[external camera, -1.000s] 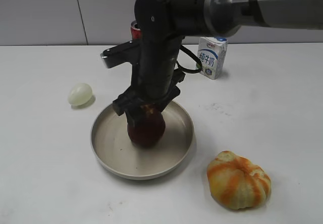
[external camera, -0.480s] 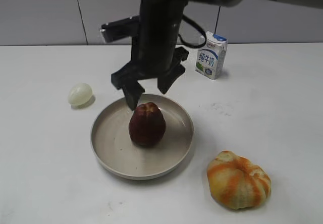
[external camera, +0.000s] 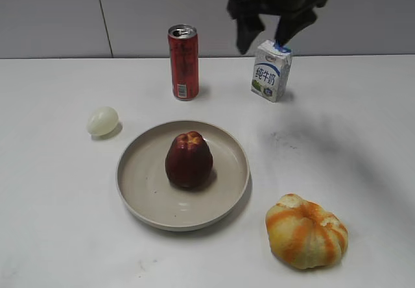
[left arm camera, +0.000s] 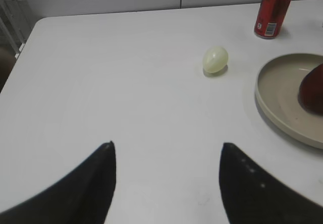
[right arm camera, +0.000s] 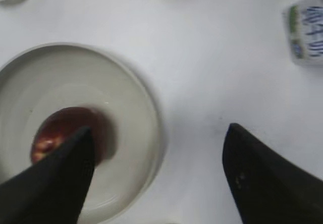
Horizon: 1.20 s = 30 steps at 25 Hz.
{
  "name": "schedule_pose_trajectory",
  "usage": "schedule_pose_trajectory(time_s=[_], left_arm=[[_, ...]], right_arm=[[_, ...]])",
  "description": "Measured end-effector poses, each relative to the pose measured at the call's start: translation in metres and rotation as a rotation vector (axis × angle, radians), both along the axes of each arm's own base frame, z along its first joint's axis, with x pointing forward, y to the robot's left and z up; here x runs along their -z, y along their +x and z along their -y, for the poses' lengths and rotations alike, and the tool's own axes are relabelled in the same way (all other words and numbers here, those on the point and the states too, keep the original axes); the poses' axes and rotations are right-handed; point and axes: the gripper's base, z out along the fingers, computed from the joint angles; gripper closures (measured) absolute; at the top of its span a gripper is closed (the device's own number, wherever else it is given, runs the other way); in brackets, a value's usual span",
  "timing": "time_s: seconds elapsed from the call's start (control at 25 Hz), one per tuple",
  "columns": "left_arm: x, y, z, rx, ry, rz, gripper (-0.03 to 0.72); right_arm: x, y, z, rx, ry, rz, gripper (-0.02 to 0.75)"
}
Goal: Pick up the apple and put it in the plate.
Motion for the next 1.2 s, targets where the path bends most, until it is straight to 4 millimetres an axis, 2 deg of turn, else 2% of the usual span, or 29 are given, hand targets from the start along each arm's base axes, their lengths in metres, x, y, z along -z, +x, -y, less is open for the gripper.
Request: schedule_pose_trajectory(time_s=[0.16,0.28,0.36,0.56,0.84,0.96,1.2], left_arm=[[0.0,0.0,0.0,0.0,0.0,0.0,0.197],[0.0,0.0,0.0,0.0,0.0,0.0,0.197],[0.0,0.0,0.0,0.0,0.0,0.0,0.197],[0.0,0.0,0.0,0.0,0.0,0.0,0.197],[0.0,0.0,0.0,0.0,0.0,0.0,0.197],[0.0,0.0,0.0,0.0,0.0,0.0,0.197],[0.0,0.0,0.0,0.0,0.0,0.0,0.197]], right_arm=[[-0.017,0.001,0.072,0.155,-0.003,0.006,0.136],[-0.021,-0.014,0.112,0.243,-0.009,-0.022,0.143],[-0.021,-0.031,0.127,0.276,-0.012,-0.052,0.145],[-0.007,-0.097,0.139,0.287,-0.041,-0.165,0.144],[0.004,-0.213,0.151,0.288,-0.051,-0.202,0.146],[0.004,-0.252,0.155,0.291,-0.028,-0.113,0.146],[0.006,-0.314,0.163,0.297,0.013,0.106,0.146]])
